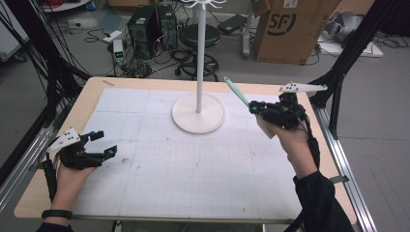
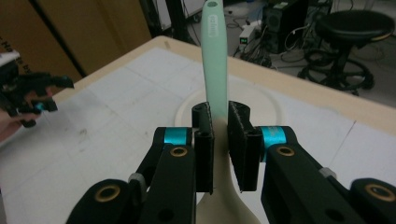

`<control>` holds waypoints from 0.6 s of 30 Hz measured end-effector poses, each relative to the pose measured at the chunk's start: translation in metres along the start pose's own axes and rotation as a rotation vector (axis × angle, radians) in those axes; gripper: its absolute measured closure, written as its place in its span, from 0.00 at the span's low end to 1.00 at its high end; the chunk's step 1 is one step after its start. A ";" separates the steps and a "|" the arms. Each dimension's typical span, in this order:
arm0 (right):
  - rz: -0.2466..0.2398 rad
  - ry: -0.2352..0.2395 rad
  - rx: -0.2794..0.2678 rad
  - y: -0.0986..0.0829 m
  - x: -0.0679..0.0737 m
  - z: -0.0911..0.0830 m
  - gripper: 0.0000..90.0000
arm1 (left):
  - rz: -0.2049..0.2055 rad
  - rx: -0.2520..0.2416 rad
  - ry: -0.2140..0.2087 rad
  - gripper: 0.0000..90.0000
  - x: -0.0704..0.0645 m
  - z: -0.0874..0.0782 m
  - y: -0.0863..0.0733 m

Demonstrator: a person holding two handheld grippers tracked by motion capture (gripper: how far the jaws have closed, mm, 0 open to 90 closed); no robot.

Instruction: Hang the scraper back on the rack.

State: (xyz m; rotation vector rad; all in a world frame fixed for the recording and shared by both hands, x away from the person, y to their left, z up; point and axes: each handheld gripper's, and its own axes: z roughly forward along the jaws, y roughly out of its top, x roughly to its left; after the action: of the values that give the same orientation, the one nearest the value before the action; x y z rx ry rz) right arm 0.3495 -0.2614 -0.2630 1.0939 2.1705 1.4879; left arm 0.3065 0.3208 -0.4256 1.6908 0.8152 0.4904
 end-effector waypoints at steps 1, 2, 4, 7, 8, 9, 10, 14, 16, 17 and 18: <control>-0.002 0.000 -0.008 0.007 0.000 -0.002 0.91 | -0.001 0.000 -0.002 0.16 0.000 0.000 0.000; -0.012 0.001 -0.012 0.015 0.001 -0.004 0.91 | -0.001 0.002 -0.003 0.16 0.000 0.001 0.000; -0.021 0.002 -0.024 0.029 0.002 -0.008 0.91 | -0.001 0.004 -0.005 0.16 0.000 0.001 0.000; -0.029 -0.001 -0.045 0.049 0.004 -0.012 0.91 | -0.001 0.003 -0.007 0.16 0.000 0.002 0.000; -0.032 -0.003 -0.065 0.064 0.004 -0.015 0.91 | -0.003 0.002 -0.007 0.16 0.000 0.001 0.000; -0.032 -0.003 -0.065 0.064 0.004 -0.015 0.91 | -0.003 0.002 -0.008 0.16 0.000 0.001 0.000; -0.031 -0.002 -0.083 0.076 0.003 -0.016 0.91 | -0.004 -0.001 -0.008 0.16 0.000 0.001 0.000; -0.036 -0.008 -0.085 0.090 0.002 -0.017 0.91 | -0.022 -0.014 -0.016 0.16 0.001 0.001 0.000; -0.038 -0.009 -0.096 0.100 0.003 -0.018 0.91 | -0.021 -0.011 -0.020 0.16 0.002 0.001 0.000; -0.043 -0.006 -0.099 0.105 0.003 -0.019 0.91 | -0.023 -0.011 -0.022 0.16 0.002 0.001 -0.001; -0.042 -0.004 -0.099 0.109 0.004 -0.019 0.91 | -0.028 -0.010 -0.030 0.16 0.002 0.002 -0.001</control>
State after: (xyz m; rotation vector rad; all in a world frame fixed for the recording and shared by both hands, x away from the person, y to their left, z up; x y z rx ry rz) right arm 0.3811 -0.2522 -0.1575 1.0109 2.0803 1.5552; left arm 0.3087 0.3211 -0.4269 1.6716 0.8128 0.4479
